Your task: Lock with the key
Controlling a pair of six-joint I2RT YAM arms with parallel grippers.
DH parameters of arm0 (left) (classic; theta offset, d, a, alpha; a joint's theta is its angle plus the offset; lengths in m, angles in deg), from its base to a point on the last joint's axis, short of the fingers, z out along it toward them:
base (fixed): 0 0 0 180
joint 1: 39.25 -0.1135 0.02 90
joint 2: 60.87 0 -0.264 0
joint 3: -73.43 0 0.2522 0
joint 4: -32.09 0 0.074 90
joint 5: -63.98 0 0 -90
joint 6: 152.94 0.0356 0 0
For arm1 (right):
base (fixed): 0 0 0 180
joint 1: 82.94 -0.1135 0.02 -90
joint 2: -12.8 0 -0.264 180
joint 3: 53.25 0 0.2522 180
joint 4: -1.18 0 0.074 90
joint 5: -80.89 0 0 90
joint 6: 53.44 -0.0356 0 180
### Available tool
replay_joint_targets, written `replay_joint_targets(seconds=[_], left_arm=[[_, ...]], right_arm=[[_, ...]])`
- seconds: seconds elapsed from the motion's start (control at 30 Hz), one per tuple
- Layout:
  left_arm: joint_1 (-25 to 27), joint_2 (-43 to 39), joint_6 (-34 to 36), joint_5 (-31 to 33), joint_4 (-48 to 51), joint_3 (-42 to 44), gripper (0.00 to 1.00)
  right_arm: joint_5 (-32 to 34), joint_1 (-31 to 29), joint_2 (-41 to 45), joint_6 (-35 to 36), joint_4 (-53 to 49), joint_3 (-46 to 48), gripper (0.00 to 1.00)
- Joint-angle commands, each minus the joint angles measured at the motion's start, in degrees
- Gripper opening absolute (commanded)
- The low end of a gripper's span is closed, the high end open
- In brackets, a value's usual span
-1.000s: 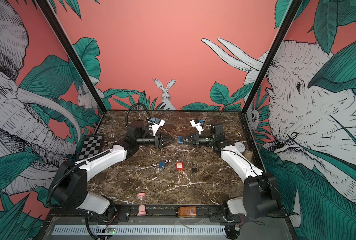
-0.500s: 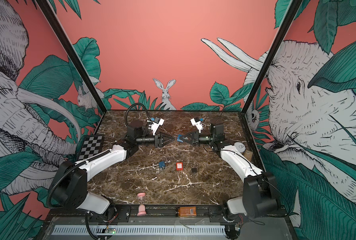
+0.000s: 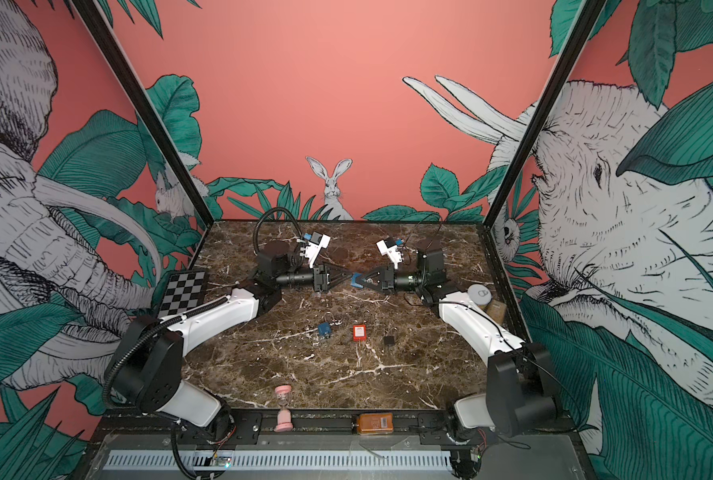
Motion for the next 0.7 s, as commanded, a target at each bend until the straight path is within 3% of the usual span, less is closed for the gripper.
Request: replay_joint_targets(seconds=[0.0,0.27,0.67], left_arm=[[0.61,-0.19,-3.13,-1.80,-5.48,0.20,0.44],[0.85,-0.96,-3.17,-2.44,-5.11,1.84,0.41],[1.01,-1.85,-4.36,-2.87,-5.86,2.49,0.39]], right_arm=[[1.34,-0.24,0.27,0.60,3.17,0.04,0.00],[5.49,0.11,1.81,2.62,1.88,-1.34,0.00],[6.28,0.03,2.43,5.37,-2.24,-2.69,0.00]])
